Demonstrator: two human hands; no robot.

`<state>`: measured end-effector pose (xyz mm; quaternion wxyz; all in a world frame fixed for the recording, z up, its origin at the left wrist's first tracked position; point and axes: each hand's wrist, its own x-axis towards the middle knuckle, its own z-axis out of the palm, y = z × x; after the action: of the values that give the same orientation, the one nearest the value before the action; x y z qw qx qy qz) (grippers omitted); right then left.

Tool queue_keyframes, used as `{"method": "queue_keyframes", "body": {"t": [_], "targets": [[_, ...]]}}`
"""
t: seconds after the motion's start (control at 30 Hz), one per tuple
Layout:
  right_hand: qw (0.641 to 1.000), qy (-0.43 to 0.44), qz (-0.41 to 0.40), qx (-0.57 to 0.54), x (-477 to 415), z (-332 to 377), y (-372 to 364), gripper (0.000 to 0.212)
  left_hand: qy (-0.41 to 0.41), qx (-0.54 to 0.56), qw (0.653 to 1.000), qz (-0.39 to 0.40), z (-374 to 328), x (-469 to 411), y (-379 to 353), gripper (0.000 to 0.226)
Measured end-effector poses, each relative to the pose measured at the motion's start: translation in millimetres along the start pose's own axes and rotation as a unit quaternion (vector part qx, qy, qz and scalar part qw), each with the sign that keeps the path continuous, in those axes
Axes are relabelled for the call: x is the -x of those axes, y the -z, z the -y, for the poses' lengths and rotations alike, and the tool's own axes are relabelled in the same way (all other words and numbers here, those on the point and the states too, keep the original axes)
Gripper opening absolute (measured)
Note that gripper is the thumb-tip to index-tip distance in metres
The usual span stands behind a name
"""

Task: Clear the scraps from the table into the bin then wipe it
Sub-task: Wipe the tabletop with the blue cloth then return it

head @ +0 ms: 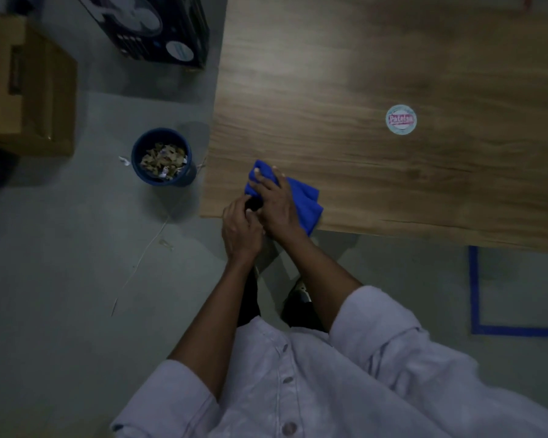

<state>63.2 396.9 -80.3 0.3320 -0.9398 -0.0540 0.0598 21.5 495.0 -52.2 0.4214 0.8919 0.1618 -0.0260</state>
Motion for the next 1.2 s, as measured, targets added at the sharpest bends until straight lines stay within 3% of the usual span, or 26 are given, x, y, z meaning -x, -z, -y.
{"method": "queue_keyframes", "body": {"t": [0.1,0.3,0.47,0.6,0.73,0.8,0.9,1.03,1.2], "targets": [[0.998,0.000,-0.038,0.050,28.8,-27.7,23.4,0.064,-0.053,-0.032,0.998,0.018,-2.9,-4.4,4.3,0.033],[0.975,-0.152,-0.104,0.124,94.8,-101.6,84.9,0.075,-0.077,-0.075,0.994,0.030,2.8,2.1,-0.6,0.031],[0.979,-0.153,-0.123,0.063,74.1,-77.8,59.9,0.058,-0.051,-0.112,0.992,0.036,-7.8,9.8,-15.9,0.036],[0.996,-0.060,-0.068,-0.020,55.7,-27.8,22.8,0.033,-0.070,-0.116,0.991,0.019,-14.4,17.4,-26.4,0.037],[0.994,-0.021,0.063,-0.086,51.2,-15.2,27.6,0.048,0.015,0.012,0.998,-0.067,-5.6,14.2,-13.2,0.021],[0.996,-0.035,0.019,-0.086,60.6,-28.6,46.6,0.064,-0.004,-0.004,0.998,-0.067,0.0,13.3,-5.0,0.020],[0.980,-0.145,-0.109,-0.078,79.5,-64.8,77.3,0.074,-0.084,-0.035,0.995,-0.028,-1.4,10.1,-6.8,0.023],[0.973,-0.199,-0.113,-0.020,88.2,-93.4,91.9,0.072,-0.125,-0.064,0.989,0.040,-24.5,-4.0,-41.6,0.015],[0.964,-0.219,-0.149,-0.023,84.9,-84.1,79.4,0.071,-0.141,-0.112,0.980,0.083,-46.5,-23.6,-76.5,0.022]]}}
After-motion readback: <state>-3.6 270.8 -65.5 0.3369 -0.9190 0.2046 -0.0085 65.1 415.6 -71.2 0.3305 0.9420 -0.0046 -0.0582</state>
